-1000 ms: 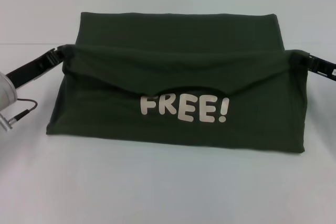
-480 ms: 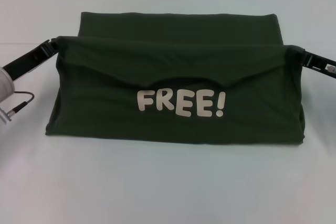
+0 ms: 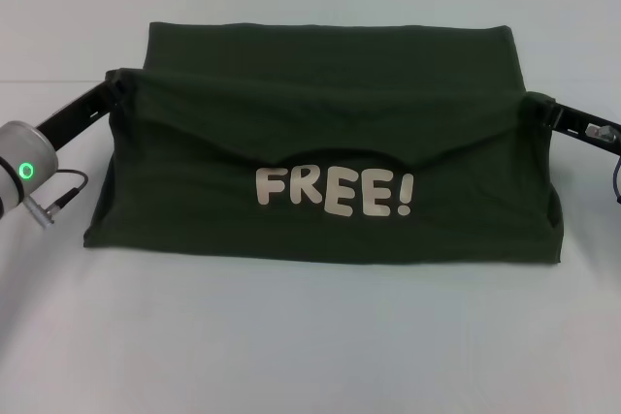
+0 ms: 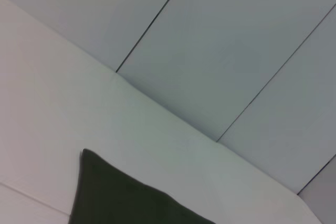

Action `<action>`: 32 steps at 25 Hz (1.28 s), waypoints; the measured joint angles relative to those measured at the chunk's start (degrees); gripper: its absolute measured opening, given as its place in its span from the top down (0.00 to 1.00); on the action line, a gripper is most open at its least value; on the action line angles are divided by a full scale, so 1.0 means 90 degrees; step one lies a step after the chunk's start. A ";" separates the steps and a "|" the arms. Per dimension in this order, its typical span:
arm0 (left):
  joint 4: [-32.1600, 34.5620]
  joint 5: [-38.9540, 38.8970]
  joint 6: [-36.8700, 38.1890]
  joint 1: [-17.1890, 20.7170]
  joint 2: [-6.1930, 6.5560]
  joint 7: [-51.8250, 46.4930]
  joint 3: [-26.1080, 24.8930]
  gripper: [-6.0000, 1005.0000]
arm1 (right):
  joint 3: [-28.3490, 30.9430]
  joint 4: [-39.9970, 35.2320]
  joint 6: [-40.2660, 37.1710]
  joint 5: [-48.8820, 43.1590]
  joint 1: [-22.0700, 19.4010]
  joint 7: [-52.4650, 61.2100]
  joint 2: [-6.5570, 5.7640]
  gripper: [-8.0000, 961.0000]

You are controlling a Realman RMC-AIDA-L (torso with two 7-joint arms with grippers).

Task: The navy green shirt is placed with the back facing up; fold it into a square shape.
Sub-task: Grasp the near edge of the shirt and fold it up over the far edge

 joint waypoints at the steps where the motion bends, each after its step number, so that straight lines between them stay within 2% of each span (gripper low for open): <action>1: -0.0044 -0.0108 -0.0026 -0.0014 -0.0013 0.0152 -0.0002 0.94 | -0.0002 0.0030 0.0075 0.0000 0.0019 -0.0039 0.0004 0.91; 9: -0.0906 -0.1549 -0.0166 -0.0137 -0.0031 0.2178 -0.0051 0.94 | -0.0009 0.0289 0.0356 0.0170 0.0124 -0.0655 0.0017 0.88; 13: -0.1212 -0.1949 -0.0348 -0.0215 -0.0040 0.2767 -0.0054 0.88 | -0.0009 0.0356 0.0379 0.0209 0.0129 -0.0787 0.0016 0.77; 17: -0.1291 -0.2103 -0.0403 -0.0191 -0.0055 0.2791 -0.0056 0.81 | -0.0006 0.0420 0.0347 0.0212 0.0093 -0.0786 0.0007 0.66; 20: -0.1307 -0.2115 -0.0272 -0.0107 -0.0041 0.2683 -0.0028 0.76 | 0.0047 0.0394 0.0042 0.0245 -0.0039 -0.0743 -0.0006 0.53; 23: -0.1235 -0.2072 0.0157 0.0113 0.0018 0.2029 0.0232 0.60 | 0.0075 0.0250 -0.0796 0.0521 -0.0325 -0.0738 -0.0053 0.40; 25: -0.1125 -0.2066 0.0548 0.0332 0.0113 0.1480 0.0602 0.50 | 0.0065 0.0158 -0.1580 0.0675 -0.0561 -0.0737 -0.0127 0.31; 28: -0.0957 -0.2066 0.1352 0.0755 0.0418 0.0535 0.1360 0.43 | 0.0031 0.0099 -0.2672 0.0701 -0.0881 -0.0744 -0.0289 0.17; 30: -0.0901 -0.2066 0.1851 0.1010 0.0729 0.0027 0.1968 0.39 | -0.0058 0.0098 -0.3335 0.0673 -0.1090 -0.0830 -0.0376 0.12; 32: -0.0847 -0.2000 0.2088 0.1159 0.0941 -0.0228 0.2392 0.34 | -0.0240 0.0094 -0.3865 0.0655 -0.1267 -0.1027 -0.0419 0.08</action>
